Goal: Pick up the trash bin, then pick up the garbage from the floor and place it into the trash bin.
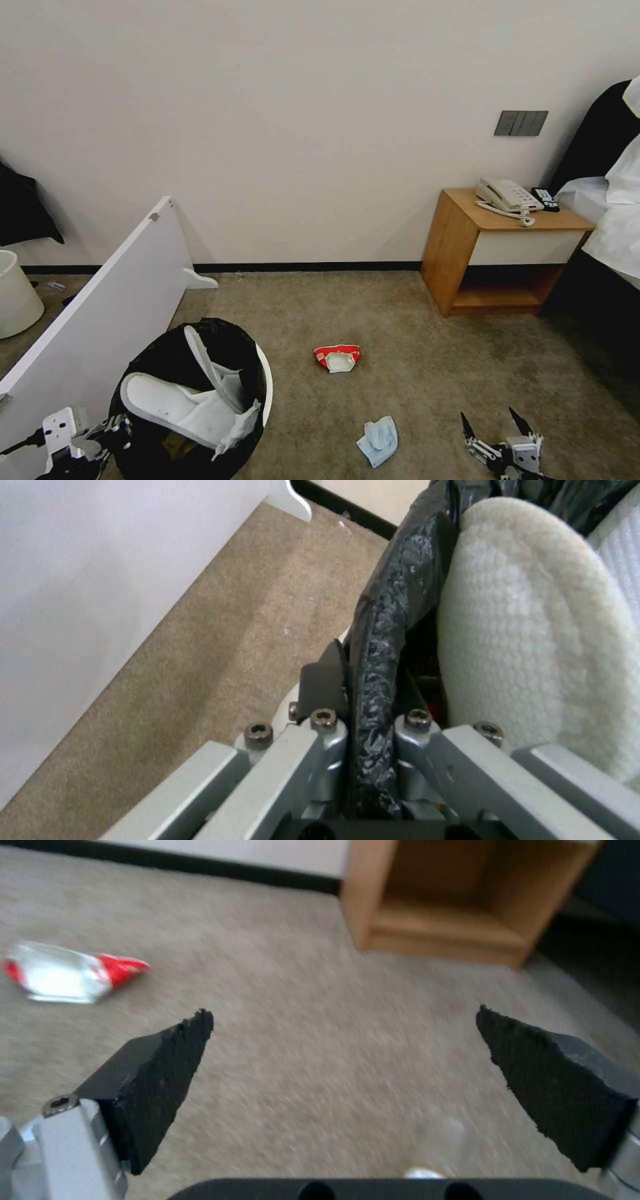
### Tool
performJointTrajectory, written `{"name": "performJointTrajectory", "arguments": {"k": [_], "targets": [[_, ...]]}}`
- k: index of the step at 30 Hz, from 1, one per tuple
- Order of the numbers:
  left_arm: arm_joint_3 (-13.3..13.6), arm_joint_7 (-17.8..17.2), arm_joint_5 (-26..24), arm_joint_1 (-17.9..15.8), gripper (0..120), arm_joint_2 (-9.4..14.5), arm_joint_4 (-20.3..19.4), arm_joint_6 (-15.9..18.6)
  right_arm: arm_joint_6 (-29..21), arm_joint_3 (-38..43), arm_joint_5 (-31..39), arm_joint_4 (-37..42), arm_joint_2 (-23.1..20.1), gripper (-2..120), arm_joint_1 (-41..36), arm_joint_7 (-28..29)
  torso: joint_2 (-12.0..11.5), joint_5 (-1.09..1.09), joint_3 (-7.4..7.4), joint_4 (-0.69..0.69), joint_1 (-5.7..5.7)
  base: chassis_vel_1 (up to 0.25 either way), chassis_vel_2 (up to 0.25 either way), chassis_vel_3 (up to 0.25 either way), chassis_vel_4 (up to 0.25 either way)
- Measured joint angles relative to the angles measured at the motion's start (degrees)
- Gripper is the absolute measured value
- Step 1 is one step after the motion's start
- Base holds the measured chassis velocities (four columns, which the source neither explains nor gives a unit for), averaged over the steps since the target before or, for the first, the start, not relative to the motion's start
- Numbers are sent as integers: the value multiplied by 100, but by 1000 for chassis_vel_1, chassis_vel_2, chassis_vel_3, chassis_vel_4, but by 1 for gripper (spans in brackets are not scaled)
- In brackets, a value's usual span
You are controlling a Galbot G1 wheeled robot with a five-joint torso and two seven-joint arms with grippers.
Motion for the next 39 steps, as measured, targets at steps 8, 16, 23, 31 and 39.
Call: {"name": "performJointTrajectory", "arguments": {"k": [8,16,23,31,39], "targets": [[-28,-2,-26,27,2,17,-2,0,-1269,224,500,-426,-236,100,432,84,0,1,0,1,0,0,0,0,0],[-57,-6,-54,27,2,34,-2,2,-1806,532,874,-888,-292,100,741,71,0,1,0,0,0,0,0,0,0],[-80,-7,-67,62,2,42,-2,3,-1936,563,1079,-1597,-296,100,1170,-98,0,1,0,0,0,0,0,0,0],[-137,0,-103,105,2,66,-3,4,-2191,350,1479,-2238,-212,100,1699,-146,0,1,0,1,0,0,0,0,0],[-154,0,-121,106,2,87,-3,4,-2249,213,1464,-2841,-123,100,2147,-142,0,0,1,1,0,0,0,0,0]]}}
